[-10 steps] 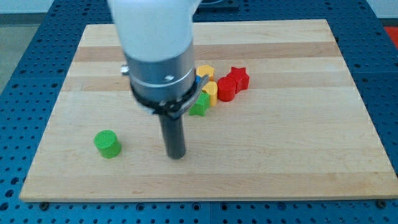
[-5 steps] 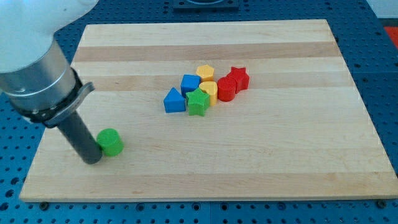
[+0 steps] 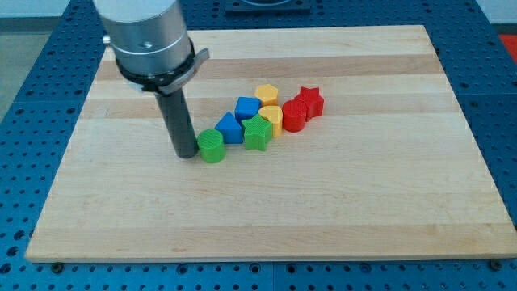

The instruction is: Move the green circle to the bottom left of the green star

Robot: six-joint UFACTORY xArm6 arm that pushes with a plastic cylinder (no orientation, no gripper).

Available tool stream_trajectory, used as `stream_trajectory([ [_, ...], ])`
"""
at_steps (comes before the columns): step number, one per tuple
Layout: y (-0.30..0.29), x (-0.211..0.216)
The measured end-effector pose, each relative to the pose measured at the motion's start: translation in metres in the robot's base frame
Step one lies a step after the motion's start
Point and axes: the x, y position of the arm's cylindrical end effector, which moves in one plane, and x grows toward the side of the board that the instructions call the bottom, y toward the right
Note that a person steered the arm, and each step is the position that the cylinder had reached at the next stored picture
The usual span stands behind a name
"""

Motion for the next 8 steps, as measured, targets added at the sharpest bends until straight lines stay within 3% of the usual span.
stream_trajectory([
  [3, 0.025, -0.011],
  [8, -0.007, -0.013],
])
